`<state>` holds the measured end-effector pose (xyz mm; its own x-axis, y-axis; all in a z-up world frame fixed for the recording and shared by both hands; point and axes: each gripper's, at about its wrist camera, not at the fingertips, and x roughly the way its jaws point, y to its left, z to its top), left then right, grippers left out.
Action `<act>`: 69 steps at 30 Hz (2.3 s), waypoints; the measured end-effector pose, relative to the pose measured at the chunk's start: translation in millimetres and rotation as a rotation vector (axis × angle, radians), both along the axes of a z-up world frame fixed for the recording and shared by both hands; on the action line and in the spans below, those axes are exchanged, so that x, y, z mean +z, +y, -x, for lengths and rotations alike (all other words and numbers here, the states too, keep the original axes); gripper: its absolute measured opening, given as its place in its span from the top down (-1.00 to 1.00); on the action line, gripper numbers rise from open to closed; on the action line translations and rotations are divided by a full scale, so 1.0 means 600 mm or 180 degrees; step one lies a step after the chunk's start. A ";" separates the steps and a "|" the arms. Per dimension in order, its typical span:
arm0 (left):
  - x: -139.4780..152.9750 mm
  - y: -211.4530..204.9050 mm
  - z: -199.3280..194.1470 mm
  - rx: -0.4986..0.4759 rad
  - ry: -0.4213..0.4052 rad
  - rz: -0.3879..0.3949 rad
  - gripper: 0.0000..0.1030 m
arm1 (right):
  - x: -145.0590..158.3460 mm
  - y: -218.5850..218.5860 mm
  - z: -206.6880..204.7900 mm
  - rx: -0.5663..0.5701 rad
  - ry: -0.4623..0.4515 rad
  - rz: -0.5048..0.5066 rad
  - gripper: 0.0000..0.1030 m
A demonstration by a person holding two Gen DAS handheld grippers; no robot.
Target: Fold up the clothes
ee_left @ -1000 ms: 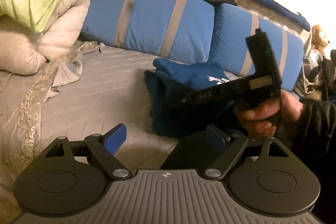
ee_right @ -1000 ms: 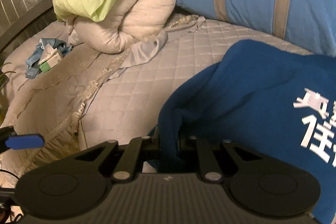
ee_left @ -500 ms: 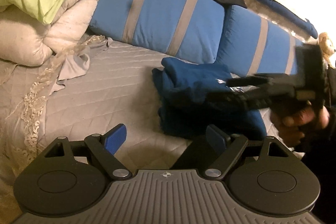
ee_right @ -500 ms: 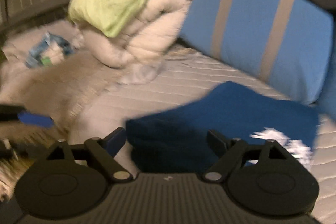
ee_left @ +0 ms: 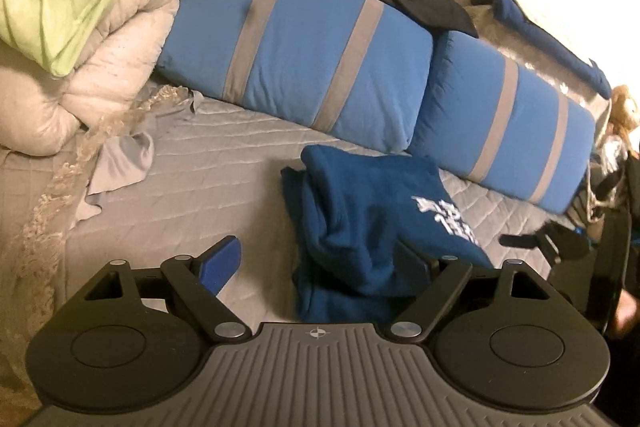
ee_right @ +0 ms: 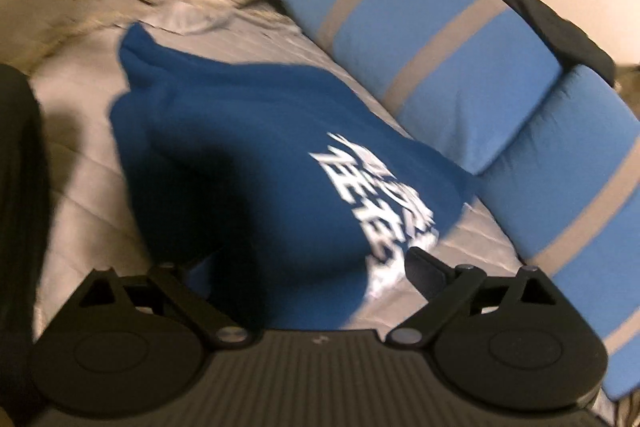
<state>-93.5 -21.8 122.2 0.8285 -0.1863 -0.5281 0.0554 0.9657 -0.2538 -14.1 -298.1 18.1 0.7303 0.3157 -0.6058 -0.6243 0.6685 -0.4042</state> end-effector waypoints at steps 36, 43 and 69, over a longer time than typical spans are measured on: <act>-0.154 0.002 -0.240 -0.0526 0.1264 0.0427 -0.80 | 0.027 -0.157 -0.082 -0.0576 0.1424 -0.1919 -0.99; -0.177 0.051 -0.272 -0.0613 0.1625 0.1292 -0.93 | 0.028 -0.161 -0.083 -0.0647 0.1431 -0.1990 -0.99; -0.254 0.032 -0.273 -0.1098 0.1788 0.2340 0.20 | -0.042 -0.199 -0.269 -0.1294 0.2103 -0.3233 -1.00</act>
<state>70.2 -2.9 -30.3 0.3315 -0.8099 -0.4840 -0.0080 0.5106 -0.8598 147.6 -417.7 -7.0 0.5365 0.6740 -0.5078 -0.1891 0.6825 0.7060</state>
